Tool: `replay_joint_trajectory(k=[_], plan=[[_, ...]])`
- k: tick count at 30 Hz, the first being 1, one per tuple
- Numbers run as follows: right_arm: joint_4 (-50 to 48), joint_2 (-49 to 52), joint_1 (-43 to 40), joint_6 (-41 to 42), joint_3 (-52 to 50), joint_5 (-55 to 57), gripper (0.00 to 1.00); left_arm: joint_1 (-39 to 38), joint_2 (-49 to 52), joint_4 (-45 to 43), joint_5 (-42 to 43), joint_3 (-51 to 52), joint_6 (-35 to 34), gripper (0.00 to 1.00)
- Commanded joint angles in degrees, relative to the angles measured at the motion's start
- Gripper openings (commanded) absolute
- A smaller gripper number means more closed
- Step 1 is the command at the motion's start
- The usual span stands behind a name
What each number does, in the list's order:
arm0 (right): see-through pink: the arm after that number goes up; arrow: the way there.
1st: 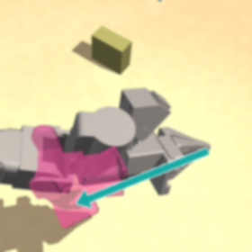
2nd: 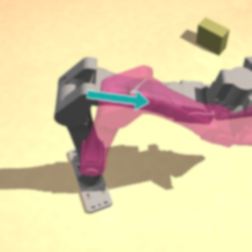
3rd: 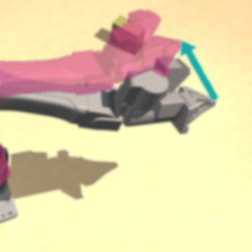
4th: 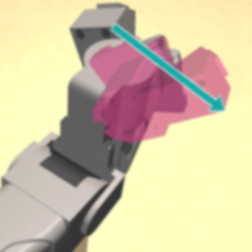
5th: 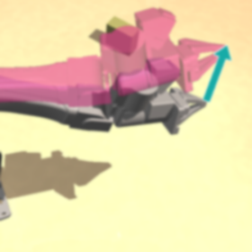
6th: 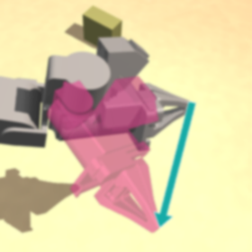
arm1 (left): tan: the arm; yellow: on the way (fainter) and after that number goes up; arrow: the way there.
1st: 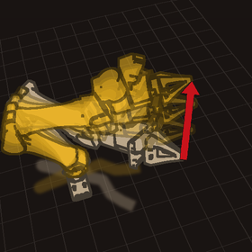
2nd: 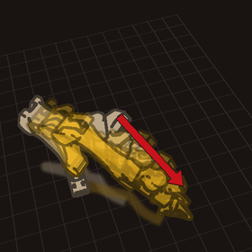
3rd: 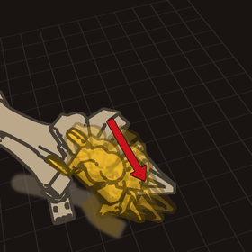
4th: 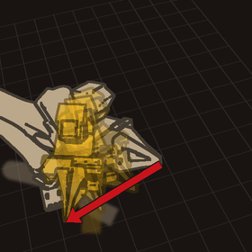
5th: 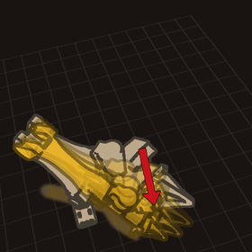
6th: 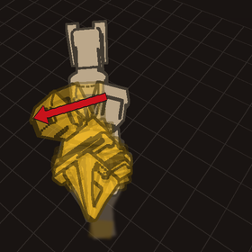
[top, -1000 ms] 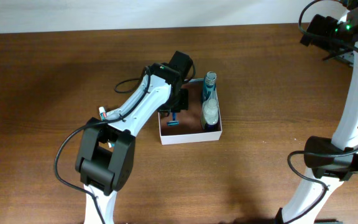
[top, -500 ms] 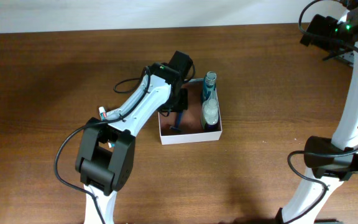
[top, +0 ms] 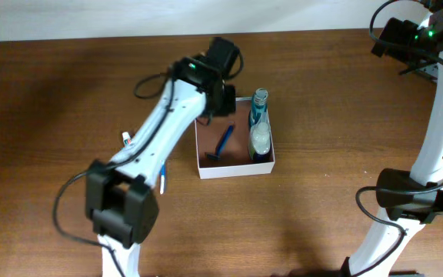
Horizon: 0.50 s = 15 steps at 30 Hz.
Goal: Pack container
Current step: 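Open the left gripper to drop the razor and withdraw left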
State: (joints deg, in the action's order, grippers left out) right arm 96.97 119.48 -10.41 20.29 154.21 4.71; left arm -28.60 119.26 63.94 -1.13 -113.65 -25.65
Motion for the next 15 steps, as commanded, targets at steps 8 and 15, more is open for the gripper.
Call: replay_joint_trajectory(k=[8,15], plan=[[0.33,-0.83,-0.15,-0.55,0.09,0.48,0.99,8.72,-8.76,4.50,-1.49,-3.67,6.05,0.13],[0.33,-0.83,-0.15,-0.55,0.09,0.48,0.98,13.14,-8.76,8.48,-3.91,-3.67,6.01,0.01]])
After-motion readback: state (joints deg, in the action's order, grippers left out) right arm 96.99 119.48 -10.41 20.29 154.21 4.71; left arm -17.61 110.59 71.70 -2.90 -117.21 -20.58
